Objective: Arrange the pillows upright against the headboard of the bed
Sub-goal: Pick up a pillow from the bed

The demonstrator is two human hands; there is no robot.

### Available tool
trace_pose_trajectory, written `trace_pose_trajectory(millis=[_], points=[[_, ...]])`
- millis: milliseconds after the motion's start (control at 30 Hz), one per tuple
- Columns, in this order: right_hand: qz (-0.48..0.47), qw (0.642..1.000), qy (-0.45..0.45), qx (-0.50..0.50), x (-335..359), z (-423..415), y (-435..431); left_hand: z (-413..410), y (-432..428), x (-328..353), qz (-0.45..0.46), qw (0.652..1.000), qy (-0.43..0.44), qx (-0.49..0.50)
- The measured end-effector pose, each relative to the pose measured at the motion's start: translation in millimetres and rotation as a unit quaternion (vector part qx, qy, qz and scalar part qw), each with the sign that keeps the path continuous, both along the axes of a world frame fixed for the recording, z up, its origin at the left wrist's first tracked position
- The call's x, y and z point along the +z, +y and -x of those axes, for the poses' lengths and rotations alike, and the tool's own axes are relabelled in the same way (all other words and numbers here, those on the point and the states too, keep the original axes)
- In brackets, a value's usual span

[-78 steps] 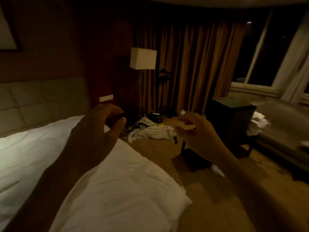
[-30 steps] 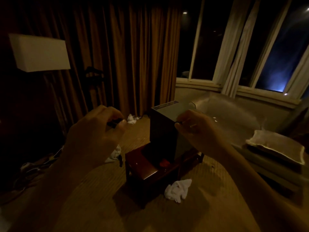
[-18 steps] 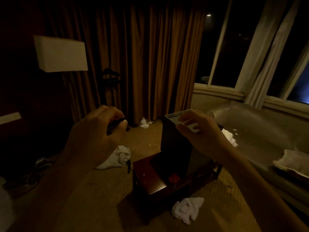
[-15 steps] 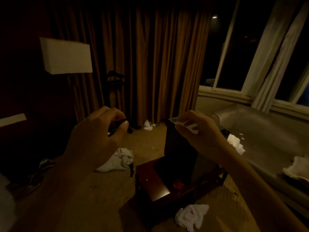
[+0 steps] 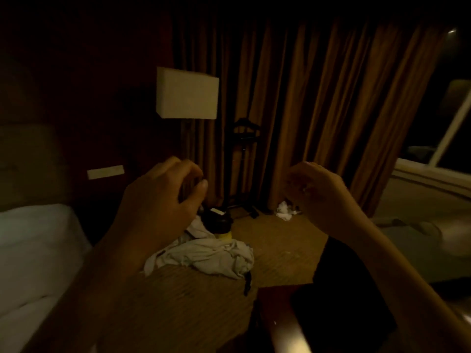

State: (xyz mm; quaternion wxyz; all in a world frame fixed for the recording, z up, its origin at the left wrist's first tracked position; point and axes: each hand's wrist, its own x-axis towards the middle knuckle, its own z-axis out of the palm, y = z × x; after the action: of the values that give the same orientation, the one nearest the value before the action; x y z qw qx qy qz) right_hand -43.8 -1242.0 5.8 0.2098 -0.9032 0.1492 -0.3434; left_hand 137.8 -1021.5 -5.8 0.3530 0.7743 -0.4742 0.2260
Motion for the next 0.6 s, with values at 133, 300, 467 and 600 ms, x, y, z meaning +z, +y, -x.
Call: trace_pose_trajectory(millis=[133, 300, 467, 600], points=[[0.005, 0.997, 0.013, 0.071, -5.6, -64.6, -5.7, -36.8, 13.7, -2.0, 0.001, 0.999, 0.007, 0.049], [0.001, 0.987, 0.011, 0.162, -6.9, -150.3, -7.5, -74.5, 27.0, -1.7, -0.012, 0.992, 0.003, 0.129], [-0.023, 0.966, 0.011, 0.258, -11.7, -239.7, -14.6, -109.6, 26.9, -0.6, -0.021, 0.973, 0.009, 0.231], [-0.036, 0.942, 0.018, 0.333, -15.3, -307.5, -26.6, -128.5, 20.3, 2.0, -0.021, 0.944, 0.017, 0.329]])
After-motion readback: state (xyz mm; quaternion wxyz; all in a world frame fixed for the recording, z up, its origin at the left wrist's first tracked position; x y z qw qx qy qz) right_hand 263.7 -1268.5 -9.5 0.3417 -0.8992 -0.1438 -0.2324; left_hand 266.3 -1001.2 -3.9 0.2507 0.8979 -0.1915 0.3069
